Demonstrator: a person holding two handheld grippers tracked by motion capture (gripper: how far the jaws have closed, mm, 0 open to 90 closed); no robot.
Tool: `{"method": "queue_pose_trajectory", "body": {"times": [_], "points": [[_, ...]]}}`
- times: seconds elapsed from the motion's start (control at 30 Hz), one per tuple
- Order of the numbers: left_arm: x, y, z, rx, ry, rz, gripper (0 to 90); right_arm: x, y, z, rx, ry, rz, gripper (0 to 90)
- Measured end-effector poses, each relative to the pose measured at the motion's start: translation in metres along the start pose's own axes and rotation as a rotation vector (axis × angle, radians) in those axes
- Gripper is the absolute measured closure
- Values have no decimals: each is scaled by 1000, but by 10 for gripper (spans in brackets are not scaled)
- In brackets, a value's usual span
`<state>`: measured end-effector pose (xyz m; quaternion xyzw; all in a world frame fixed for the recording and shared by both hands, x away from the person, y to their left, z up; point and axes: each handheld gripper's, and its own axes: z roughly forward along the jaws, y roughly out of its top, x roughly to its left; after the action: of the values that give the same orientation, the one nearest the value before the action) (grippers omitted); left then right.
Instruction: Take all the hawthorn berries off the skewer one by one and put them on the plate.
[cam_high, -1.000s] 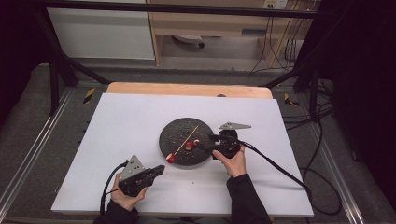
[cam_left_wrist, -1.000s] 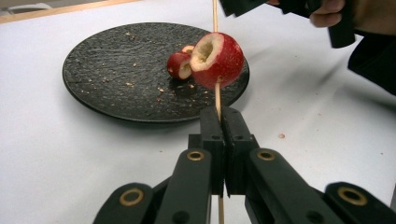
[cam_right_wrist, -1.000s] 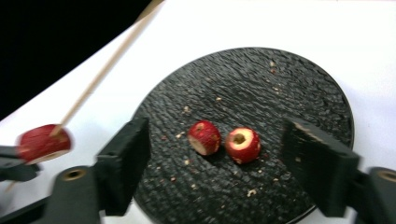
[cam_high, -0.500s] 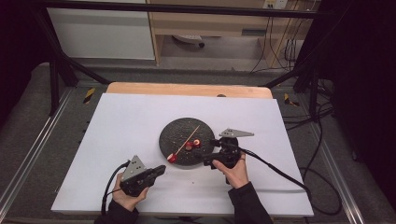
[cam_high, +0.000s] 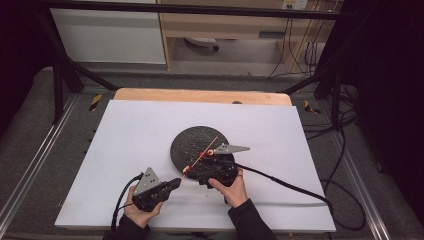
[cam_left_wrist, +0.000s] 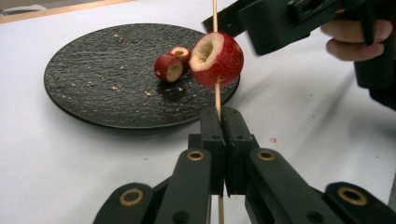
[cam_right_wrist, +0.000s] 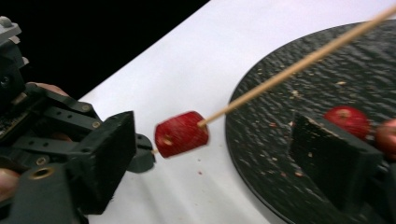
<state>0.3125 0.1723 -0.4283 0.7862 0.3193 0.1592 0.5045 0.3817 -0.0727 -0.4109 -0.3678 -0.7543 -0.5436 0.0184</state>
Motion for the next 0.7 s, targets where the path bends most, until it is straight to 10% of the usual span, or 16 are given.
{"method": "queue_pose_trajectory", "body": {"times": [0.5, 0.7], "points": [[-4, 0, 3, 2, -12, 15, 884, 0, -10, 9, 26, 86, 4, 576], [-4, 0, 1, -3, -12, 14, 884, -1, -5, 5, 20, 73, 1, 599]]}}
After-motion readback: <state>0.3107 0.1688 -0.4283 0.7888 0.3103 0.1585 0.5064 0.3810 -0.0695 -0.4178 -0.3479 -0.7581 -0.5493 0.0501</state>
